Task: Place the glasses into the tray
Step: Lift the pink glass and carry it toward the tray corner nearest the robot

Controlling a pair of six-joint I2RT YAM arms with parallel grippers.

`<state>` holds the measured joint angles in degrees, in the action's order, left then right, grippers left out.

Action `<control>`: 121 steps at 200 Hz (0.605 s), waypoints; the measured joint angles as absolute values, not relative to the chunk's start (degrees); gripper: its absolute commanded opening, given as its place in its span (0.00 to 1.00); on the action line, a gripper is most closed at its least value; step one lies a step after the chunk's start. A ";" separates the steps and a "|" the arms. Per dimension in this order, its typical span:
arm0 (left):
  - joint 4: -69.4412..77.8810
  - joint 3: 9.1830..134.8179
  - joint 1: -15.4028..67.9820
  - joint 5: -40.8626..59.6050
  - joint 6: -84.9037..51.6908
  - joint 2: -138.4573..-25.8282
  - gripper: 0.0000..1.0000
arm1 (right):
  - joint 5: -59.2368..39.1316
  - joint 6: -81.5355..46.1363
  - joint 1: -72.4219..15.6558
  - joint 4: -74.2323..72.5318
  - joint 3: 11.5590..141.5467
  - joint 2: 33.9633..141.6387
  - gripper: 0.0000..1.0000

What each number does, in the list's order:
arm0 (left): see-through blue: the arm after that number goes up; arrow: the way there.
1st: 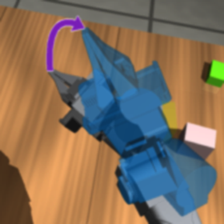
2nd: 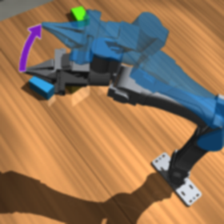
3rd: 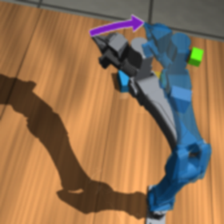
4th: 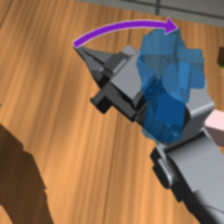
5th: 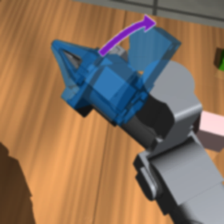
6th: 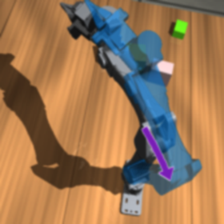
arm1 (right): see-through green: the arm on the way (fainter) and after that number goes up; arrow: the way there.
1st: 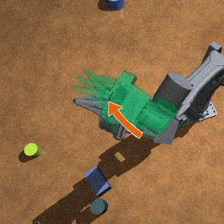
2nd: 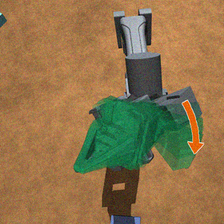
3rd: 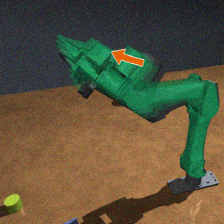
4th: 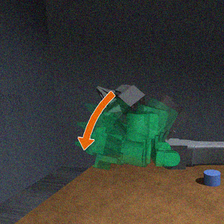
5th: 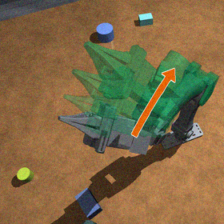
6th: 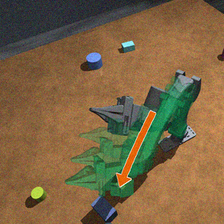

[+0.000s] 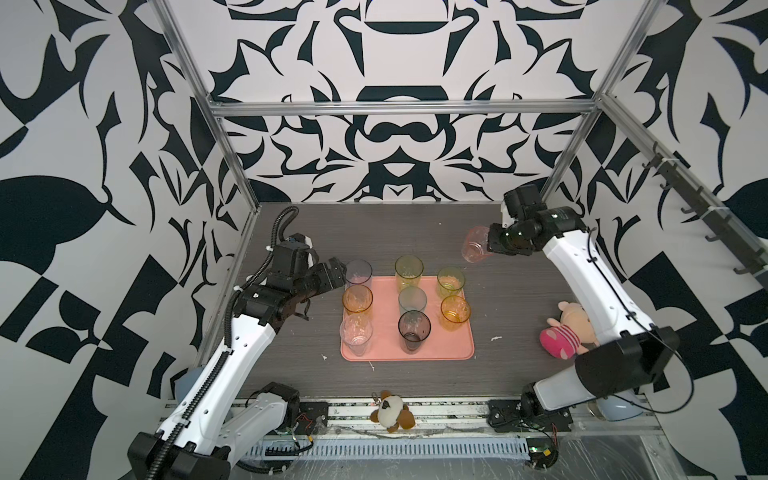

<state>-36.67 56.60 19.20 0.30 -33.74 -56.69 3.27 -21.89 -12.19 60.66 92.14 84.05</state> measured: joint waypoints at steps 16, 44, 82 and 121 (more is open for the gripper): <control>-36.36 56.29 19.20 0.49 -33.89 -56.49 0.99 | 2.92 -22.41 -12.40 61.82 90.78 80.71 0.00; -36.10 55.13 19.20 0.78 -34.17 -56.10 0.99 | 2.22 -23.38 -13.28 64.18 88.03 75.18 0.00; -36.07 54.72 19.20 1.15 -34.35 -55.99 0.99 | 3.92 -25.67 -20.14 67.37 85.34 68.42 0.00; -36.05 54.72 19.20 1.37 -34.35 -55.94 0.99 | 7.57 -29.39 -32.27 72.12 84.77 63.68 0.00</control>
<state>-36.05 54.72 19.20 1.37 -34.35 -55.94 7.57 -29.39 -32.27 72.12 84.77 63.68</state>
